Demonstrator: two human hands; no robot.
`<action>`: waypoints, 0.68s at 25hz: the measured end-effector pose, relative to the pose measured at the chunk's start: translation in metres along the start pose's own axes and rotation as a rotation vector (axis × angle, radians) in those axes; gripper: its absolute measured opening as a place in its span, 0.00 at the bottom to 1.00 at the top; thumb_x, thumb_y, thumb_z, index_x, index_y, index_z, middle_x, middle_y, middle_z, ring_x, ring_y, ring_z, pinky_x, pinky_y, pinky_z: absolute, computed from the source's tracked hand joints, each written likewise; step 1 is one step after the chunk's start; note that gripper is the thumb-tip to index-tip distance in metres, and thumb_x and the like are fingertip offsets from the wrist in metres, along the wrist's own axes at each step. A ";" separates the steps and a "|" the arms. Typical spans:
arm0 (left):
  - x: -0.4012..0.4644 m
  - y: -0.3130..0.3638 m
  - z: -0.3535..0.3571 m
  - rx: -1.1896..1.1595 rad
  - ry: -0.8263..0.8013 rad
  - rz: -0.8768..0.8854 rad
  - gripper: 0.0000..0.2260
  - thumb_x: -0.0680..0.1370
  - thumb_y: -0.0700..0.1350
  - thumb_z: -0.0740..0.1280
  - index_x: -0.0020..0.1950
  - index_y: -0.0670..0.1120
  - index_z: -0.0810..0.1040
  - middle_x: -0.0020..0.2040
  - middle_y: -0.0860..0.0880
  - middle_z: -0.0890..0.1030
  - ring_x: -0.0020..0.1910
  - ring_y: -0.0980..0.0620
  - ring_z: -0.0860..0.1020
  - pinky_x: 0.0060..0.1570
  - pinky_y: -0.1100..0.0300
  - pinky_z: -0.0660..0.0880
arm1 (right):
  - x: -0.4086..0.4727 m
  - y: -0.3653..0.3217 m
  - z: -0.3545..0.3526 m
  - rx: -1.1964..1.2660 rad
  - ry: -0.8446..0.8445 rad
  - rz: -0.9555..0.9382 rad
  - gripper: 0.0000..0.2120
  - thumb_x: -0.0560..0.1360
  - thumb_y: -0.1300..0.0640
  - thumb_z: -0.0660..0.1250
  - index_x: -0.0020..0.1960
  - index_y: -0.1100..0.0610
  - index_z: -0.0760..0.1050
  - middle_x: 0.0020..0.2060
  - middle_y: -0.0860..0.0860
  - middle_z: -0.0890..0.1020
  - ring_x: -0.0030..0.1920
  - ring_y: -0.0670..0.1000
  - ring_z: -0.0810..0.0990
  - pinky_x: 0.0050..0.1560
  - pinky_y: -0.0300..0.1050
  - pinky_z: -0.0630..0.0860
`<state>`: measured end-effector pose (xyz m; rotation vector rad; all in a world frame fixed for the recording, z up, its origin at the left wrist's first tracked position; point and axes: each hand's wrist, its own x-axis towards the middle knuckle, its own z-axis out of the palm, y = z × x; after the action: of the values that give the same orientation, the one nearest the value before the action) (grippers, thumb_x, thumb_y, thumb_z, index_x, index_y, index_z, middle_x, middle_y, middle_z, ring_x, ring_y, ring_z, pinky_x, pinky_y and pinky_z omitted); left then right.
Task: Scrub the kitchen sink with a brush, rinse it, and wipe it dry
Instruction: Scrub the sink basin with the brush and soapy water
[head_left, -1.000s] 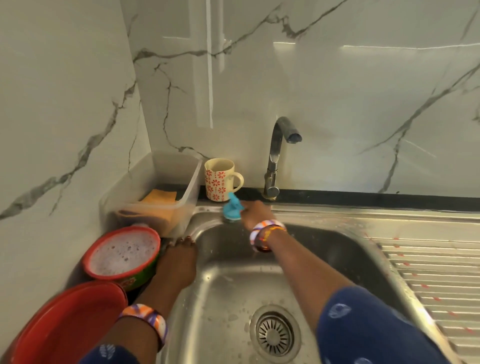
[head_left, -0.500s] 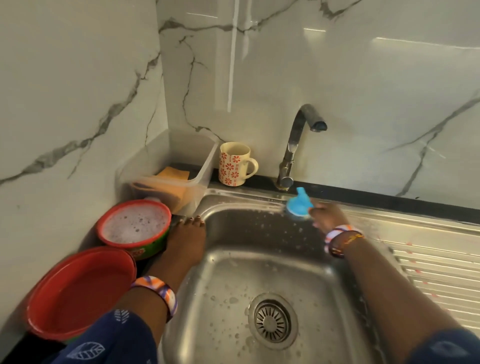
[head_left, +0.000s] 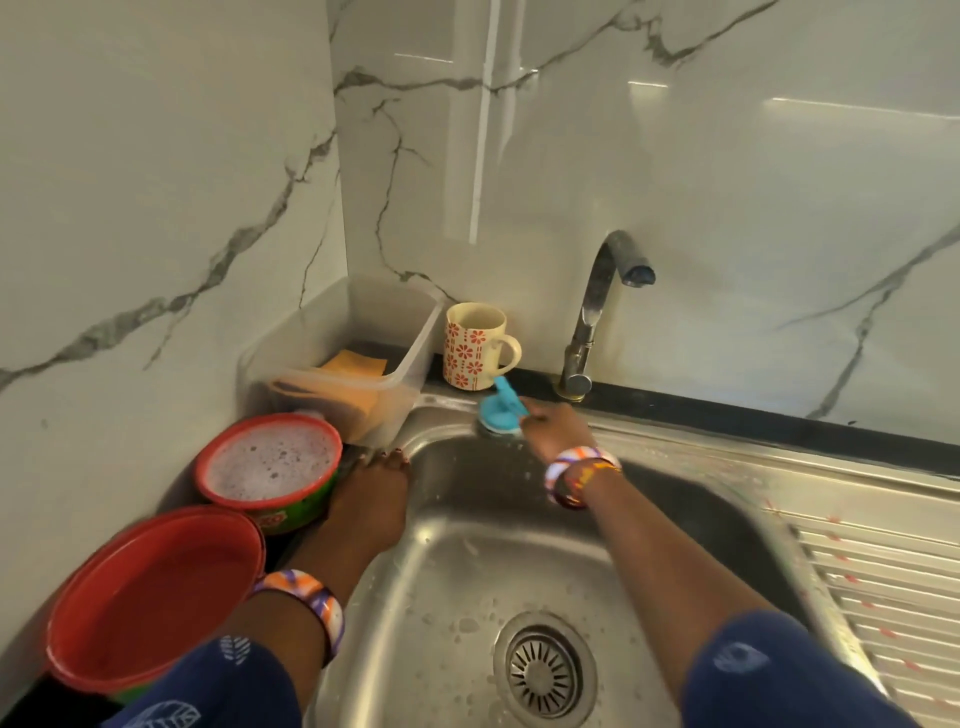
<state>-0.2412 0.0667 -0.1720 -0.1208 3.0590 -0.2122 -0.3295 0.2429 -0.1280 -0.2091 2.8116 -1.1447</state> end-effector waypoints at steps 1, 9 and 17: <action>0.002 0.000 0.001 -0.015 -0.017 -0.003 0.26 0.79 0.38 0.55 0.77 0.43 0.54 0.77 0.46 0.56 0.75 0.45 0.56 0.74 0.51 0.52 | -0.006 0.023 -0.020 0.002 0.053 0.036 0.18 0.79 0.58 0.57 0.66 0.52 0.74 0.56 0.54 0.81 0.49 0.52 0.78 0.47 0.41 0.71; 0.003 0.002 0.005 0.005 -0.035 -0.002 0.26 0.80 0.38 0.55 0.78 0.42 0.51 0.78 0.46 0.52 0.76 0.46 0.53 0.75 0.51 0.51 | -0.041 0.136 -0.143 0.026 0.390 0.396 0.16 0.78 0.59 0.60 0.63 0.61 0.76 0.42 0.58 0.78 0.37 0.58 0.73 0.41 0.43 0.67; -0.002 0.003 0.004 -0.009 -0.004 -0.015 0.28 0.79 0.38 0.56 0.78 0.43 0.51 0.78 0.45 0.53 0.77 0.46 0.53 0.75 0.52 0.48 | -0.018 0.003 0.008 0.034 0.128 0.054 0.18 0.79 0.60 0.55 0.67 0.58 0.72 0.60 0.59 0.79 0.58 0.57 0.78 0.57 0.46 0.73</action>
<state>-0.2390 0.0698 -0.1758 -0.1444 3.0564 -0.1990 -0.3106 0.2428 -0.1348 -0.0584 2.8845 -1.2342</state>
